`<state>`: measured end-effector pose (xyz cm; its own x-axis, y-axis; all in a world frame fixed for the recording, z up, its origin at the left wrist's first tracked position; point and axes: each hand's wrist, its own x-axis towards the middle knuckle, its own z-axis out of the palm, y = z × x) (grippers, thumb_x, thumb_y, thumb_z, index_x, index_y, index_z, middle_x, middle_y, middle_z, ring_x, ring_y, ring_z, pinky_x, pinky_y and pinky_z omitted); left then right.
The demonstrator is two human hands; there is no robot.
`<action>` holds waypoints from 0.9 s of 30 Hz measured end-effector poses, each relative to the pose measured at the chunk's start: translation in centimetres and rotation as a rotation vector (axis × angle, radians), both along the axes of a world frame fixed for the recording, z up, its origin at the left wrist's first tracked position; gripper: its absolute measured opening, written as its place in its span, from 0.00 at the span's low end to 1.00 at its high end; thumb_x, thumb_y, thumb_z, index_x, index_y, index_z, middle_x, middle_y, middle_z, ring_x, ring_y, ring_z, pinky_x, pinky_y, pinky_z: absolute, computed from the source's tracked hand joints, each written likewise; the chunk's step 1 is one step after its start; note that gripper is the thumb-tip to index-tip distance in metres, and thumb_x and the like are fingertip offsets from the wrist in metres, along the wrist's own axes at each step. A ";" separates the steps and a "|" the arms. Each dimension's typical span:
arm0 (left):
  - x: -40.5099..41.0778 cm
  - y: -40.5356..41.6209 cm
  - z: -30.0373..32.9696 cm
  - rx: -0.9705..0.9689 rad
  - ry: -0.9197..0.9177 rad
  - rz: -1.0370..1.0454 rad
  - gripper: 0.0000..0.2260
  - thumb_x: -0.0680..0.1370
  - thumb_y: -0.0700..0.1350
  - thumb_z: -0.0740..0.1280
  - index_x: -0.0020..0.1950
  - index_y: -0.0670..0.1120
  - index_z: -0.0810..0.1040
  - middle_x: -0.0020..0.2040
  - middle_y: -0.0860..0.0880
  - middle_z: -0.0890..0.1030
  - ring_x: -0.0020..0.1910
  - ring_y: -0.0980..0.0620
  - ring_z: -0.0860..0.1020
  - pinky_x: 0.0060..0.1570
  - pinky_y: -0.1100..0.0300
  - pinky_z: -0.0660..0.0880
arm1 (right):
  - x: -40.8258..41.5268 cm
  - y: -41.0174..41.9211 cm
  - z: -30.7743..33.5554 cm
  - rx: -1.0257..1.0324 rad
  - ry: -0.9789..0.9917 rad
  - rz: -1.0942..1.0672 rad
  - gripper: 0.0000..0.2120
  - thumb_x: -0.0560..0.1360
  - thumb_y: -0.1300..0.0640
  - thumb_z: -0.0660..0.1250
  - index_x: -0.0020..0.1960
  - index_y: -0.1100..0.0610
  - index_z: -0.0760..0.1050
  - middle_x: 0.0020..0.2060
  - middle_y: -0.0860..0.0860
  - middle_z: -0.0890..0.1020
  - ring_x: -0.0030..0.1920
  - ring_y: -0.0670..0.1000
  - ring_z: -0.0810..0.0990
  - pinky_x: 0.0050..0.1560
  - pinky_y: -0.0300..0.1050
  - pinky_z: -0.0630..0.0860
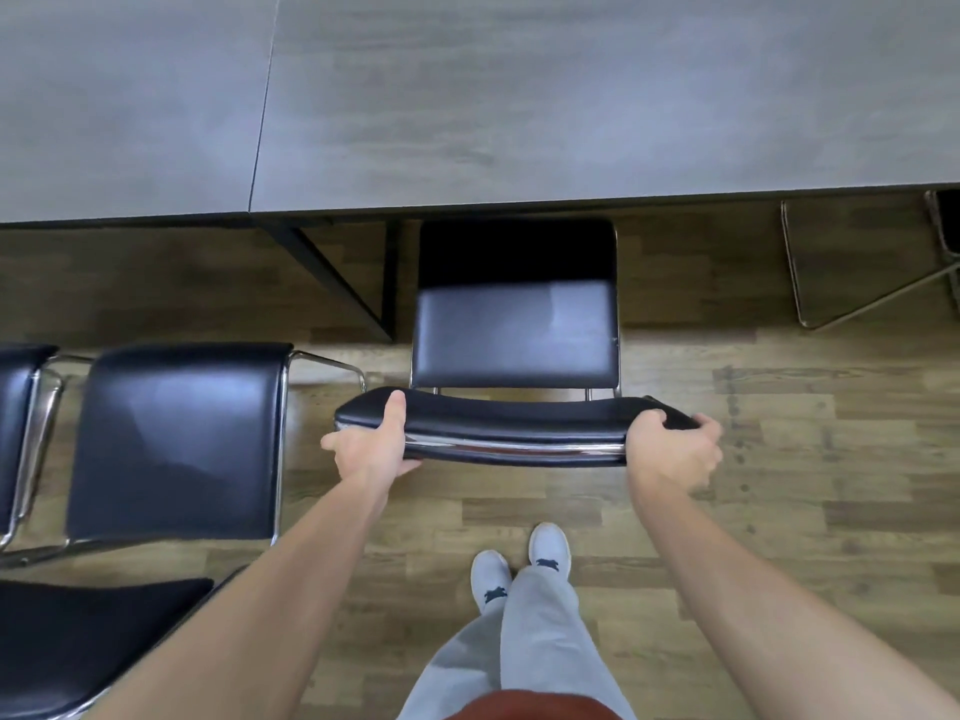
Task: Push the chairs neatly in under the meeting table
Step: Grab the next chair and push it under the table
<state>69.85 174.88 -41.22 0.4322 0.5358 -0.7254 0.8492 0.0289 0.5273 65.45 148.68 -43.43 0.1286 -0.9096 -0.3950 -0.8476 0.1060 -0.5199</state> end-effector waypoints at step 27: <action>15.7 -4.0 -0.5 0.012 0.027 0.053 0.39 0.69 0.60 0.77 0.67 0.44 0.58 0.58 0.43 0.73 0.49 0.42 0.83 0.37 0.54 0.83 | 15.9 -4.4 1.2 0.067 0.008 0.045 0.22 0.74 0.56 0.64 0.67 0.60 0.67 0.62 0.64 0.72 0.58 0.66 0.74 0.60 0.53 0.70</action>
